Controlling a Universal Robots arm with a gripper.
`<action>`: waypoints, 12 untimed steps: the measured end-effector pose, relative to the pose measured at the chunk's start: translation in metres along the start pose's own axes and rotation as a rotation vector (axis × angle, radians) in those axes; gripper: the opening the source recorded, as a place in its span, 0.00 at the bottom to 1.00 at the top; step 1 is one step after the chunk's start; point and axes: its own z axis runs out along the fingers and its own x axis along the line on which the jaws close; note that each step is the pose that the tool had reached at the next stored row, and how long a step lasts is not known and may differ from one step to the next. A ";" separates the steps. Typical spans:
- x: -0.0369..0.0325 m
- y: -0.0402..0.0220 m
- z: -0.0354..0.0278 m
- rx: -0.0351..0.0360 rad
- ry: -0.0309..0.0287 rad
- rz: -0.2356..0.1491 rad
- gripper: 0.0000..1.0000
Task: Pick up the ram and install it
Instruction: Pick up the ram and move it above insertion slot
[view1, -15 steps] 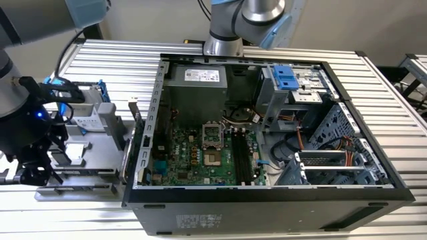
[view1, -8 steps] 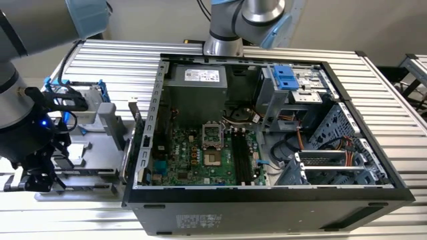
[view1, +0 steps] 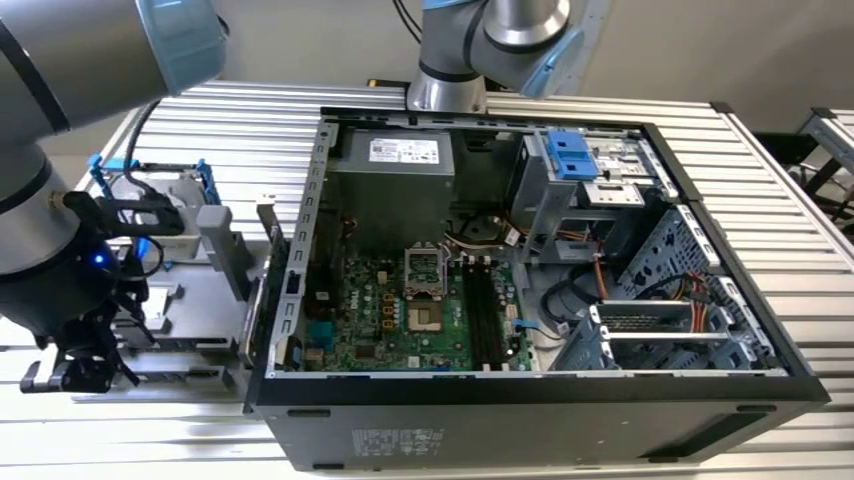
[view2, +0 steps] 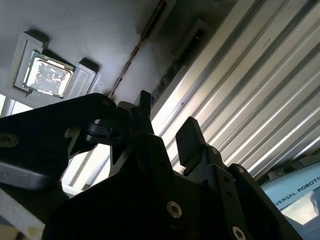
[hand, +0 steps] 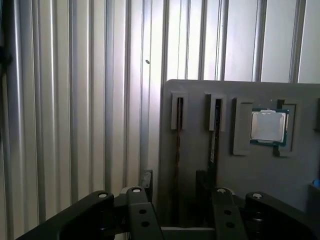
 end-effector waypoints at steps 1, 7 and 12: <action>0.0000 -0.0003 0.0015 -0.0001 0.0000 0.001 1.00; -0.0003 -0.0010 0.0090 -0.0007 0.0001 0.016 1.00; -0.0005 -0.0010 0.0161 -0.0012 0.0001 0.027 1.00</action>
